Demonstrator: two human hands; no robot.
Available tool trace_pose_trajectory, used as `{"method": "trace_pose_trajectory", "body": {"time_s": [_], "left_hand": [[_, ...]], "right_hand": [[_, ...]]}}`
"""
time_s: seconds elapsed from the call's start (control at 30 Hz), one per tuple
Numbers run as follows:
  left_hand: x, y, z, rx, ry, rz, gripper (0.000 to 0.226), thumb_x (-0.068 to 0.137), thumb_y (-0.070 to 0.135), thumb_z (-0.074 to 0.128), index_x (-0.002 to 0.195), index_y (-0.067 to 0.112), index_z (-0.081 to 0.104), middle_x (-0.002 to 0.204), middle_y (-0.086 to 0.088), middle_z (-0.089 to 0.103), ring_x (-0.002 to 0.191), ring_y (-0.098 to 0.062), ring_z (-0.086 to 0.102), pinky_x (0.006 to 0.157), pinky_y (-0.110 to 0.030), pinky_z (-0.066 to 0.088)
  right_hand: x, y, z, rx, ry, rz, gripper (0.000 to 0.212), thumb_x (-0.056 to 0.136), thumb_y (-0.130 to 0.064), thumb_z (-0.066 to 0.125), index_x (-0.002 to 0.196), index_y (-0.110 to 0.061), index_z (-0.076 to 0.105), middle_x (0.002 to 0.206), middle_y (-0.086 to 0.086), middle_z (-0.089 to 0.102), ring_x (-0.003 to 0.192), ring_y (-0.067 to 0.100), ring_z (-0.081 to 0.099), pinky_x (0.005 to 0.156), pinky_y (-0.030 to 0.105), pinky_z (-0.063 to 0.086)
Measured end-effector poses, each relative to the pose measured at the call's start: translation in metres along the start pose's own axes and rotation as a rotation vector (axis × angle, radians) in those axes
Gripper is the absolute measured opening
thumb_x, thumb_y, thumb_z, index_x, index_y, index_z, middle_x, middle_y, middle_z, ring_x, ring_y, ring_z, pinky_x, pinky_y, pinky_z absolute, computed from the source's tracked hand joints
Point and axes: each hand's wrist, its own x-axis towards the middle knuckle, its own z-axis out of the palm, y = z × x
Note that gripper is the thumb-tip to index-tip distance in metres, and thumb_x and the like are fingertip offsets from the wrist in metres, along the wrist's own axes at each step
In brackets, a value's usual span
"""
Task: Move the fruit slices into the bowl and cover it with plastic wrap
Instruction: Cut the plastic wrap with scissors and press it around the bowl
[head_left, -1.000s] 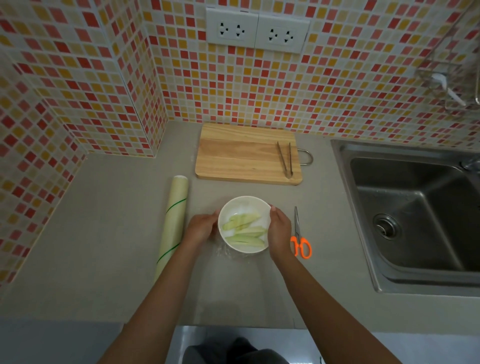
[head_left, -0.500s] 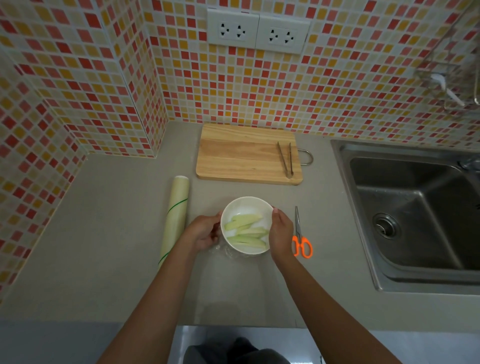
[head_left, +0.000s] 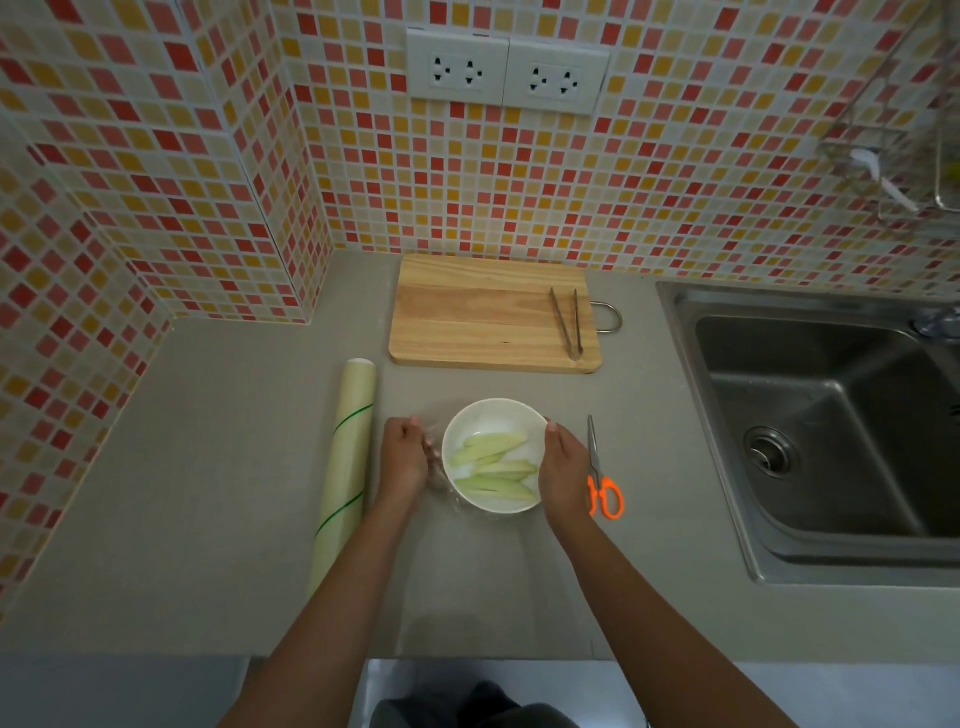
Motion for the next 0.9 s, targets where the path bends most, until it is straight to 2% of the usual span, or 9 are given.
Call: {"method": "trace_pose_trajectory", "body": {"time_s": [0.13, 0.23, 0.33, 0.47, 0.53, 0.67, 0.73, 0.8, 0.9], "left_hand": [[-0.001, -0.009, 0.000, 0.207, 0.072, 0.169, 0.012, 0.100, 0.006, 0.038, 0.089, 0.005, 0.043, 0.077, -0.008, 0.049, 0.072, -0.022, 0.048, 0.059, -0.031, 0.035], [-0.007, -0.014, 0.003, 0.268, 0.082, 0.303, 0.014, 0.098, 0.003, 0.042, 0.085, 0.006, 0.041, 0.075, -0.002, 0.050, 0.070, -0.021, 0.046, 0.057, -0.028, 0.028], [-0.012, -0.016, 0.005, 0.357, 0.020, 0.369, 0.020, 0.094, 0.002, 0.044, 0.077, 0.013, 0.039, 0.070, 0.004, 0.050, 0.066, -0.015, 0.044, 0.053, -0.021, 0.034], [-0.007, -0.015, 0.001, 0.546, 0.082, 0.432, 0.011, 0.091, 0.010, 0.050, 0.091, 0.010, 0.061, 0.095, -0.006, 0.058, 0.089, -0.026, 0.054, 0.072, -0.040, 0.047], [-0.004, -0.009, -0.006, 0.402, 0.146, 0.365, 0.017, 0.091, 0.012, 0.050, 0.097, 0.010, 0.066, 0.096, -0.003, 0.060, 0.096, -0.030, 0.057, 0.073, -0.031, 0.046], [-0.009, -0.001, -0.019, 0.373, 0.278, 0.674, 0.026, 0.098, 0.008, 0.045, 0.115, 0.004, 0.065, 0.115, -0.004, 0.064, 0.108, -0.021, 0.057, 0.091, -0.023, 0.040], [-0.020, 0.007, -0.010, 0.184, 0.122, 0.674, 0.037, 0.101, 0.026, 0.038, 0.125, 0.011, 0.061, 0.124, 0.005, 0.062, 0.116, -0.006, 0.056, 0.099, -0.017, 0.039], [-0.030, 0.009, 0.005, 0.025, -0.101, 0.515, 0.042, 0.103, 0.036, 0.031, 0.135, 0.021, 0.054, 0.131, 0.006, 0.061, 0.123, -0.002, 0.054, 0.105, -0.018, 0.039], [-0.034, 0.003, 0.022, -0.060, -0.226, 0.325, 0.043, 0.104, 0.039, 0.026, 0.141, 0.030, 0.046, 0.132, 0.004, 0.062, 0.123, -0.011, 0.056, 0.108, -0.032, 0.041]], "right_hand": [[0.000, 0.001, 0.002, -0.037, 0.028, -0.017, 0.030, 0.100, -0.013, 0.039, 0.091, -0.006, 0.067, 0.082, 0.004, 0.064, 0.080, 0.017, 0.058, 0.071, 0.027, 0.045], [0.000, 0.002, 0.003, -0.051, 0.034, -0.009, 0.031, 0.100, -0.014, 0.039, 0.092, -0.003, 0.067, 0.085, 0.007, 0.065, 0.083, 0.019, 0.059, 0.075, 0.031, 0.047], [-0.001, 0.000, 0.004, -0.039, 0.042, 0.024, 0.030, 0.101, -0.016, 0.039, 0.094, -0.006, 0.066, 0.088, 0.008, 0.065, 0.087, 0.023, 0.060, 0.080, 0.036, 0.049], [-0.002, -0.006, 0.003, 0.130, 0.012, 0.163, 0.031, 0.101, -0.018, 0.040, 0.102, -0.006, 0.068, 0.093, 0.008, 0.068, 0.091, 0.023, 0.061, 0.083, 0.034, 0.049], [0.000, -0.009, -0.001, 0.199, -0.003, 0.208, 0.033, 0.100, -0.020, 0.041, 0.111, -0.006, 0.068, 0.105, 0.009, 0.069, 0.098, 0.022, 0.063, 0.088, 0.035, 0.049], [0.007, -0.018, -0.015, 0.134, 0.023, 0.069, 0.039, 0.103, -0.028, 0.035, 0.121, -0.009, 0.064, 0.120, 0.004, 0.063, 0.112, 0.012, 0.056, 0.086, 0.013, 0.042], [0.014, -0.026, -0.018, 0.138, -0.031, 0.012, 0.041, 0.103, -0.028, 0.033, 0.120, -0.007, 0.064, 0.120, 0.005, 0.064, 0.112, 0.013, 0.058, 0.092, 0.018, 0.041], [0.020, -0.033, -0.017, 0.111, -0.140, 0.001, 0.042, 0.103, -0.027, 0.034, 0.118, -0.004, 0.065, 0.118, 0.008, 0.066, 0.109, 0.014, 0.061, 0.095, 0.024, 0.043], [0.021, -0.030, -0.012, 0.124, -0.302, 0.079, 0.038, 0.102, -0.023, 0.039, 0.117, 0.000, 0.065, 0.111, 0.008, 0.069, 0.091, 0.004, 0.068, 0.075, 0.013, 0.051]]}}
